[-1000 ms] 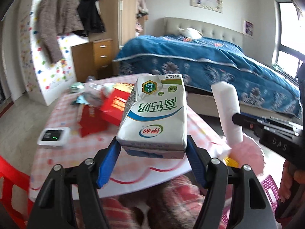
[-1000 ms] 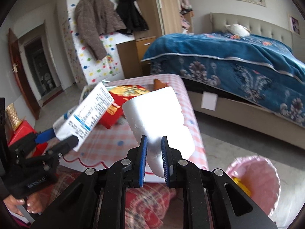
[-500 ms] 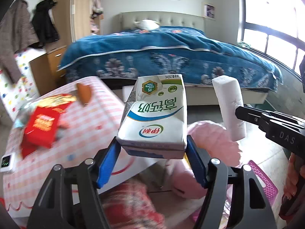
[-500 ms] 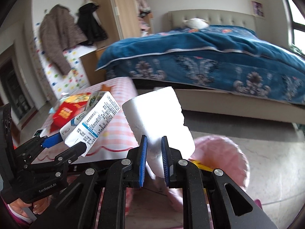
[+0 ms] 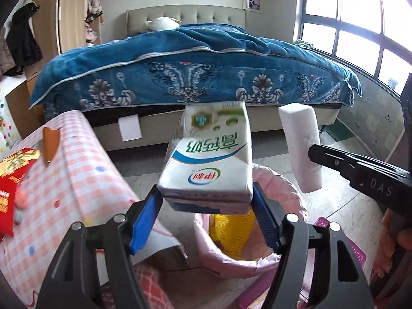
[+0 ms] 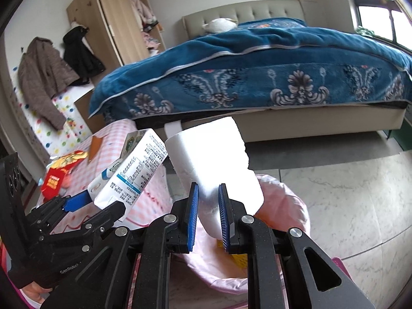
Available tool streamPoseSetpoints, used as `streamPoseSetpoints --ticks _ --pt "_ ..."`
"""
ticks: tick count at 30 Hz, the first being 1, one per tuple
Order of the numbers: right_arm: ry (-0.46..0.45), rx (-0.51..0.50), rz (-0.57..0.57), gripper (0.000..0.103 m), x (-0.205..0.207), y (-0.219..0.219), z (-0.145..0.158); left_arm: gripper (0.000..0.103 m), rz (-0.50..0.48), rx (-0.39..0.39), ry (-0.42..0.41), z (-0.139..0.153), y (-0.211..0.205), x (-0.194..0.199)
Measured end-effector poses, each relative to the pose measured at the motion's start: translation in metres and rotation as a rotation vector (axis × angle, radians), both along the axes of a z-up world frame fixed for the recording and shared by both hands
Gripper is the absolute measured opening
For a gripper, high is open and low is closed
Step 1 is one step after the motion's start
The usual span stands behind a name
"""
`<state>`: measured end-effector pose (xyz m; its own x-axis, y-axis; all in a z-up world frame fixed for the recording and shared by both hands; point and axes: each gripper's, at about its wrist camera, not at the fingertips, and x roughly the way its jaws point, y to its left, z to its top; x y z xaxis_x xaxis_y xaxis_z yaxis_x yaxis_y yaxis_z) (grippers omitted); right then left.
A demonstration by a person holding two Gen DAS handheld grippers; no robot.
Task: Collect trash
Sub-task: 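Open both tools to drop the carton and foam block into the wastebasket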
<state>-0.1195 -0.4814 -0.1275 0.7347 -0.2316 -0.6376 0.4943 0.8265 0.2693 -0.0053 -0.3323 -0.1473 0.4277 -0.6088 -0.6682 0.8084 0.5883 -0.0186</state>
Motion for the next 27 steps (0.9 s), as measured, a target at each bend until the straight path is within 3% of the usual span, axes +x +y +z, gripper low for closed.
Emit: streamPoseSetpoints --ticks 2,4,12,27 --pt "0.003 0.019 -0.027 0.026 -0.002 -0.007 -0.003 0.082 -0.012 0.014 -0.001 -0.003 -0.005 0.000" --pt "0.010 0.028 -0.059 0.041 -0.006 -0.013 -0.005 0.083 -0.017 0.013 -0.006 -0.003 -0.003 -0.001" --pt "0.004 0.002 -0.026 0.041 -0.002 0.000 0.006 0.083 0.080 -0.003 -0.037 0.013 0.046 0.006" --pt "-0.001 -0.078 0.264 0.041 0.054 0.116 0.038 0.083 0.349 -0.057 -0.104 0.053 0.182 0.016"
